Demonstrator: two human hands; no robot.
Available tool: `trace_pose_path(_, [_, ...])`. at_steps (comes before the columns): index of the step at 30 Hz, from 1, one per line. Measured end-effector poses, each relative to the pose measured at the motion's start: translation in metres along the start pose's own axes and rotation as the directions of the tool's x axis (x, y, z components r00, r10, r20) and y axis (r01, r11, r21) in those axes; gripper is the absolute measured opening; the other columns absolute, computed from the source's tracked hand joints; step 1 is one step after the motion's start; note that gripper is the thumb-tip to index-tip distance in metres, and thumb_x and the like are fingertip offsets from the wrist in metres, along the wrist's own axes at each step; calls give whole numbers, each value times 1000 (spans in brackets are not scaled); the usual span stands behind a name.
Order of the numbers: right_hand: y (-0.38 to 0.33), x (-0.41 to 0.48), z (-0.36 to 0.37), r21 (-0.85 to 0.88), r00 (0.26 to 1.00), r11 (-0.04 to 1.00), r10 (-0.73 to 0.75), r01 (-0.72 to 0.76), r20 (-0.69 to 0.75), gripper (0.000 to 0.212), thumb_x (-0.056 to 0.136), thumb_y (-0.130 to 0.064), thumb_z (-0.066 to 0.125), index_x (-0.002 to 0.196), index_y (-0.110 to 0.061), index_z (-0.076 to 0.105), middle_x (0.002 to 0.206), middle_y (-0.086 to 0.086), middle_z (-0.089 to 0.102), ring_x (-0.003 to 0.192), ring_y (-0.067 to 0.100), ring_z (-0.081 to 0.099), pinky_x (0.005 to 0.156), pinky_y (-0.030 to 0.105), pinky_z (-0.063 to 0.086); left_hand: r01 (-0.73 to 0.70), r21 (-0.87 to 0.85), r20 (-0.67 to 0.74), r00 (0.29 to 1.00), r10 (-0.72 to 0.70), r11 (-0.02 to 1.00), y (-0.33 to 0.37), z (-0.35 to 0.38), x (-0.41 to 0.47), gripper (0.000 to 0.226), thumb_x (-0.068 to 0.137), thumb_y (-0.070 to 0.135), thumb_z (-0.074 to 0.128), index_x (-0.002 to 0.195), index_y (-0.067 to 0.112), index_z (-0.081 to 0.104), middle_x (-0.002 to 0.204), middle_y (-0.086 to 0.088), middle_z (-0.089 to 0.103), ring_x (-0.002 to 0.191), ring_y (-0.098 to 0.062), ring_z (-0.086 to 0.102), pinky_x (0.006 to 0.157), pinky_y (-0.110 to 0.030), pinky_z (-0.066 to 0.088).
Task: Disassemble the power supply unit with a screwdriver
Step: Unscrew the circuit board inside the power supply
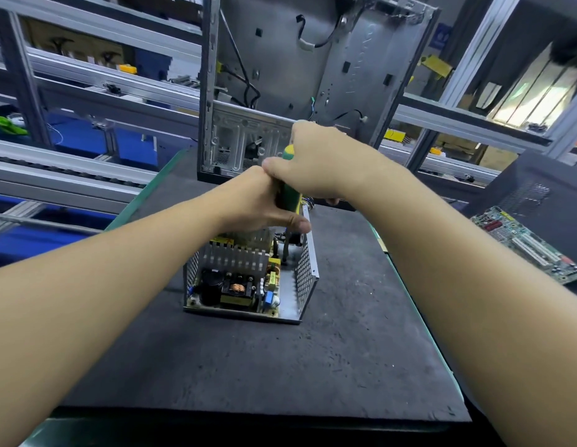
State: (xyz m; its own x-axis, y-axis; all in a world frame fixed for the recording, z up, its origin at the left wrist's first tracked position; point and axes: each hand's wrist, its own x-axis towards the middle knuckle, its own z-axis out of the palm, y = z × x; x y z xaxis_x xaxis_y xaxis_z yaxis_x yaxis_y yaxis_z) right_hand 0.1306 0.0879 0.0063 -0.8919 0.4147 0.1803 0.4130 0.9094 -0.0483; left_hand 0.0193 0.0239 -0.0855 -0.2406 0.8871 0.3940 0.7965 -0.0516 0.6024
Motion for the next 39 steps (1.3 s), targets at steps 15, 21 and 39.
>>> trace_pose_path(15, [15,0,6,-68,998,997,-41,38,-55,26,98,-42,48,102,-18,43,90,5,52,84,31,51,53,32,28,92,-24,91,992,-89,996,4,-2,-4,60,73,29,88,118,22,49,112,-2,54,101,-21,53,77,-17,44])
trace_pose_path(21, [17,-3,13,-6,998,999,-54,54,-34,28,99,-44,47,100,-17,41,74,-2,43,64,16,44,50,31,25,136,74,195,970,-148,988,8,-3,-5,35,82,4,67,94,29,45,94,0,47,75,-8,43,61,-9,41])
trace_pose_path(39, [10,-16,-2,-96,990,995,-52,39,-132,24,96,-40,48,102,-17,44,89,6,49,86,34,50,62,35,32,77,278,78,992,-102,957,9,4,-12,22,80,13,64,69,23,48,65,8,52,63,-18,47,60,-30,42])
